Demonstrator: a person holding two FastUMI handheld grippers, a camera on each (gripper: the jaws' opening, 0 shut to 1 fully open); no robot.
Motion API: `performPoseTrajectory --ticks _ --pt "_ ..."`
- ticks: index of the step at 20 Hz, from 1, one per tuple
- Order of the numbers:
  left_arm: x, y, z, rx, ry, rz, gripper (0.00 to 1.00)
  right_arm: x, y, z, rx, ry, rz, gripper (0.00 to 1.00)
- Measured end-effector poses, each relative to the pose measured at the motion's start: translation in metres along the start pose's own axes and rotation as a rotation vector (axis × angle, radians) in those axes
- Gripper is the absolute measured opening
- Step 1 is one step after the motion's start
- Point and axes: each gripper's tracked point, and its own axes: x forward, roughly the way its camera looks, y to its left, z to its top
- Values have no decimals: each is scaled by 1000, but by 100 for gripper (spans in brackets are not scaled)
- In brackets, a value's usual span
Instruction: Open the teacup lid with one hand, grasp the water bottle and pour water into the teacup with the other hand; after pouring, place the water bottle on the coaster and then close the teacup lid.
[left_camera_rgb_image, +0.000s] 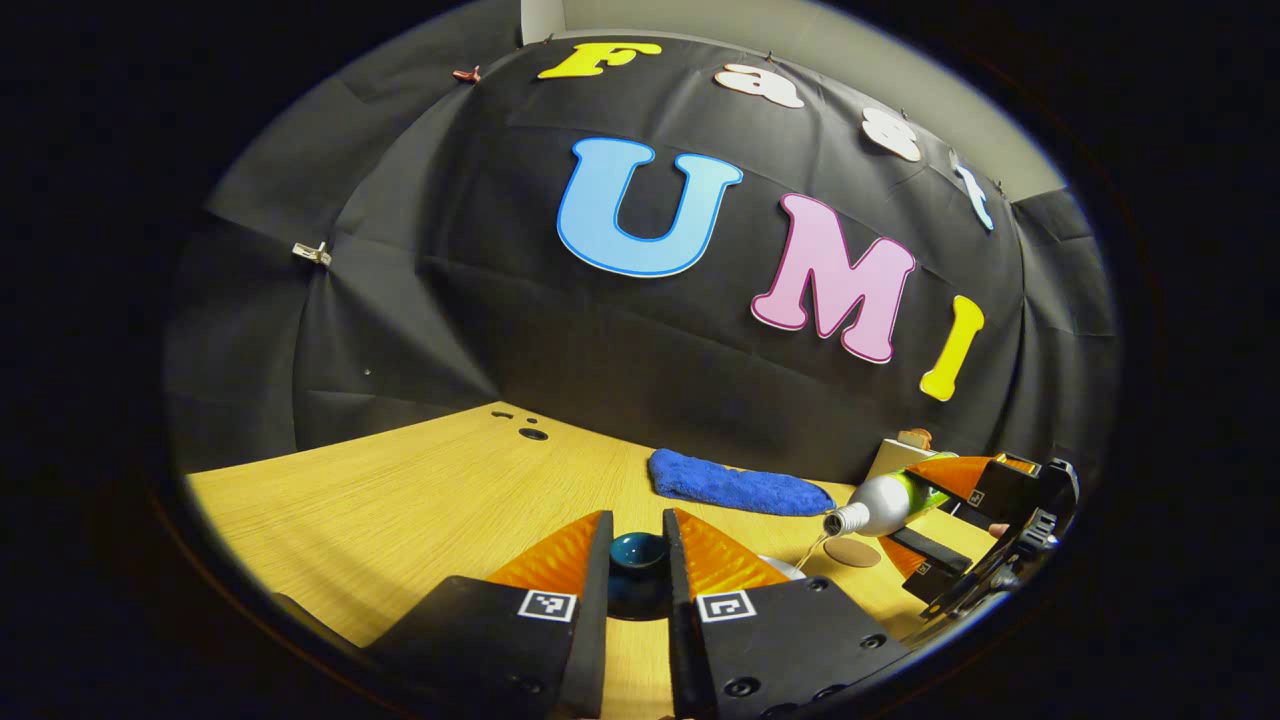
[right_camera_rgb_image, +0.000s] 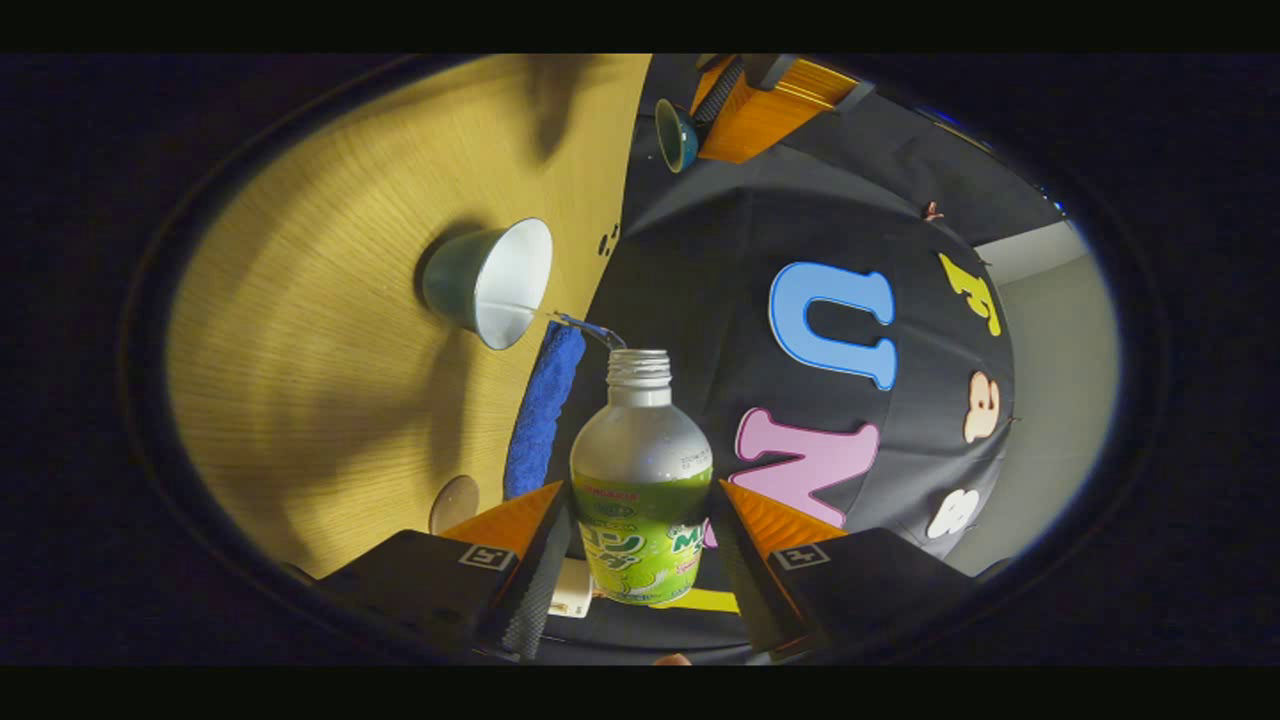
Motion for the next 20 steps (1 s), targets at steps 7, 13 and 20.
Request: performPoseTrajectory --ticks 7,13,20 --pt "1 2 -3 -7 8 2 30 0 0 -1 -37 -11 7 77" --pt "0 4 -2 -7 8 6 30 1 -2 7 -96 -43 6 77" --pt "1 4 -2 -8 10 5 30 4 -6 6 -167 -63 1 78"
